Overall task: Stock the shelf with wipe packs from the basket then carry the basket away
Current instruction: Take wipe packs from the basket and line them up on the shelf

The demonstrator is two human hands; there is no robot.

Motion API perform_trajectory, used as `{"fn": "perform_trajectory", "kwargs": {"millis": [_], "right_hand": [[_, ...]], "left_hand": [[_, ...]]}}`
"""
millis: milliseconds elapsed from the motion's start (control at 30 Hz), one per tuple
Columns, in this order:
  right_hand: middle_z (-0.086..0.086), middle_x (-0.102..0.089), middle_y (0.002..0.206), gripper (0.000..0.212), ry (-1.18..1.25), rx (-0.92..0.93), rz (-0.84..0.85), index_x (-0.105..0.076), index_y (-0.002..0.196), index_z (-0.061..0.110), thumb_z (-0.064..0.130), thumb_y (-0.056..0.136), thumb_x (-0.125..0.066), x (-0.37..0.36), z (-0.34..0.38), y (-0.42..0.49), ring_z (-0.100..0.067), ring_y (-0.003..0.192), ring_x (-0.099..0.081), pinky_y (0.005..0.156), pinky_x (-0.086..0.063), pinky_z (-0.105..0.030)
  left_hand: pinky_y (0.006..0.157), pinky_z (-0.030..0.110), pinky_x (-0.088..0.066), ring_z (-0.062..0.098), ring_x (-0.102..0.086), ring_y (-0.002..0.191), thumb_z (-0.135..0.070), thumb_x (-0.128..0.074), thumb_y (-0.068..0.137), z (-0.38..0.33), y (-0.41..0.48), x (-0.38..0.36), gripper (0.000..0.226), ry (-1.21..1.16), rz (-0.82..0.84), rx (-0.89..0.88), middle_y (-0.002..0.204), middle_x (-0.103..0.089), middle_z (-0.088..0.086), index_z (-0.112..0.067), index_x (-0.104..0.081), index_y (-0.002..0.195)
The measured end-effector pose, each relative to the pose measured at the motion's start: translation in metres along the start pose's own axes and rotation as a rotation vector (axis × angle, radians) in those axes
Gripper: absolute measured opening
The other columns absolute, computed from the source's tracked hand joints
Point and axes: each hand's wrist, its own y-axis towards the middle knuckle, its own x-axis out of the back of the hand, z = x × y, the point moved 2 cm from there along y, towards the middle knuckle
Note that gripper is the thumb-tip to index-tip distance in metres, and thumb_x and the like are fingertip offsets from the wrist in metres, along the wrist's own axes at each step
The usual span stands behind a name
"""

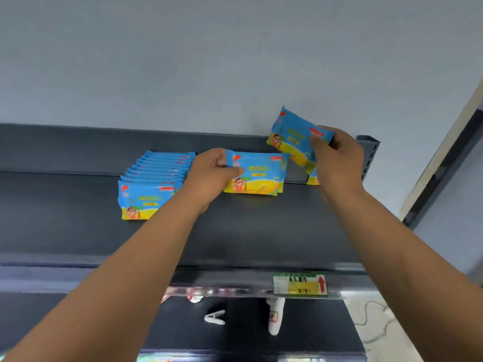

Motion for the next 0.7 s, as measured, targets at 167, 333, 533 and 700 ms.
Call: {"fn": "perform_trajectory", "kwargs": {"millis": [167, 333, 533, 700], "right_hand": [[0.011, -0.072, 0.086, 0.012, -0.009, 0.018, 0.054, -0.071, 0.098, 0.031, 0.022, 0.094, -0.064, -0.013, -0.023, 0.034, -0.010, 0.082, -0.069, 0.077, -0.062, -0.045], [0.009, -0.072, 0.085, 0.015, -0.049, 0.048, 0.270, -0.075, 0.106, 0.024, 0.019, 0.095, -0.066, -0.020, -0.042, 0.041, -0.009, 0.074, -0.067, 0.066, -0.055, -0.031], [0.003, -0.078, 0.097, 0.017, -0.061, 0.006, 0.405, -0.076, 0.106, 0.024, 0.013, 0.095, -0.069, -0.025, -0.057, 0.046, -0.013, 0.092, -0.075, 0.079, -0.061, -0.030], [0.001, -0.080, 0.096, 0.018, 0.159, -0.101, 0.400, -0.076, 0.104, 0.018, 0.005, 0.097, -0.066, -0.028, -0.063, 0.048, -0.017, 0.095, -0.076, 0.081, -0.060, -0.032]], "left_hand": [[0.065, 0.019, -0.058, 0.004, -0.071, 0.069, -0.008, -0.081, 0.082, 0.023, 0.036, -0.016, 0.019, 0.197, -0.057, 0.075, 0.068, -0.073, -0.013, -0.016, -0.064, 0.077], [0.081, 0.040, -0.059, 0.020, -0.070, 0.090, -0.027, -0.071, 0.084, 0.035, 0.047, -0.032, 0.020, 0.547, -0.148, 0.065, 0.097, -0.073, -0.001, -0.016, -0.066, 0.100], [0.065, 0.036, -0.052, 0.022, -0.063, 0.079, -0.046, -0.062, 0.089, 0.035, 0.054, -0.037, 0.028, 0.934, -0.160, 0.035, 0.087, -0.066, 0.000, -0.018, -0.059, 0.091], [0.055, 0.032, -0.040, 0.018, -0.062, 0.073, -0.061, -0.063, 0.089, 0.041, 0.053, -0.026, 0.043, 0.972, -0.104, 0.111, 0.079, -0.062, -0.002, -0.019, -0.056, 0.083]]}}
